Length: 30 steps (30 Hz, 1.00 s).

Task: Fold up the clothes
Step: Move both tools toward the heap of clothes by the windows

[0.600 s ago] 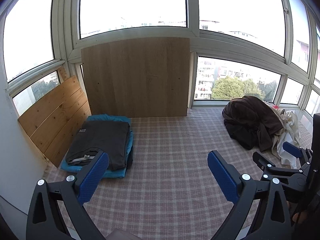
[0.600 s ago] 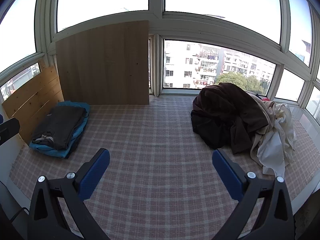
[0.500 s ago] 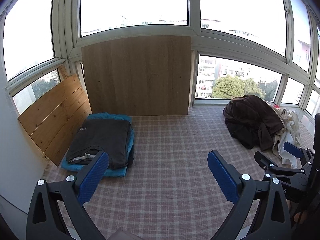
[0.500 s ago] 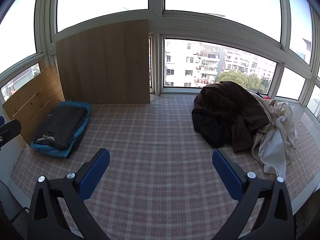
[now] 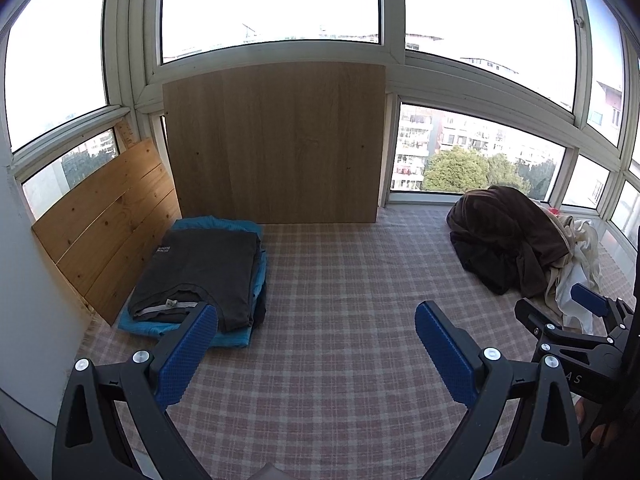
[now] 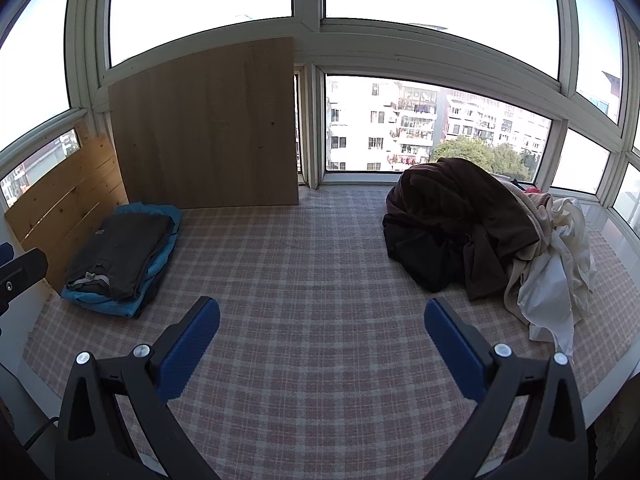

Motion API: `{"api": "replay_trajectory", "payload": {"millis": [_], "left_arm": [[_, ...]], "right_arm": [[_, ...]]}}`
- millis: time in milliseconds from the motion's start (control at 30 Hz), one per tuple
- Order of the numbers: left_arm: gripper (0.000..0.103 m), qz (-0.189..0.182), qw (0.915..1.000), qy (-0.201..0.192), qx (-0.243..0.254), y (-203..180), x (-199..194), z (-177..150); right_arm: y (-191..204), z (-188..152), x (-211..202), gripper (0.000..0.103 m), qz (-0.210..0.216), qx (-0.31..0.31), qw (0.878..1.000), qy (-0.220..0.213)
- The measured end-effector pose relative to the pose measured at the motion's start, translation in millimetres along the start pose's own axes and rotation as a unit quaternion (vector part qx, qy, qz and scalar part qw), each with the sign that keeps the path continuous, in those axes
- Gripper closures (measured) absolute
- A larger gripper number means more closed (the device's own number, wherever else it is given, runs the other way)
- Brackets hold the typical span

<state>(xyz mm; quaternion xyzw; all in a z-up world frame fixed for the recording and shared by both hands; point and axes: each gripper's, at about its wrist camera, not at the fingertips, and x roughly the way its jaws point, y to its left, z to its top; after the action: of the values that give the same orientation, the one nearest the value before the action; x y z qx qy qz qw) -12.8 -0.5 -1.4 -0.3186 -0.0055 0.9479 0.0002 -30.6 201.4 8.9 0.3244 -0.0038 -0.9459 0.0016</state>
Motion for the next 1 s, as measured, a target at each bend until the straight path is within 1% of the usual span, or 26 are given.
{"api": "replay_trajectory", "payload": {"millis": [467, 733, 900, 1000], "left_arm": [[0.003, -0.009, 0.9998, 0.000, 0.015, -9.0, 10.1, 6.2], [0.003, -0.021, 0.9996, 0.004, 0.021, -13.2, 19.0, 9.8], [0.003, -0.037, 0.9987, 0.008, 0.034, -25.2, 26.1, 12.8], [0.004, -0.051, 0.9978, 0.010, 0.040, -33.8, 32.3, 16.9]], "right_arm": [[-7.7, 3.5, 5.6, 0.000, -0.015, 0.014, 1.000, 0.003], [-12.7, 3.5, 9.4, 0.000, -0.026, 0.020, 0.999, 0.004], [-23.8, 3.4, 12.3, 0.000, -0.035, 0.033, 0.999, 0.011], [-39.6, 2.4, 11.6, 0.000, -0.041, 0.050, 0.998, 0.008]]}}
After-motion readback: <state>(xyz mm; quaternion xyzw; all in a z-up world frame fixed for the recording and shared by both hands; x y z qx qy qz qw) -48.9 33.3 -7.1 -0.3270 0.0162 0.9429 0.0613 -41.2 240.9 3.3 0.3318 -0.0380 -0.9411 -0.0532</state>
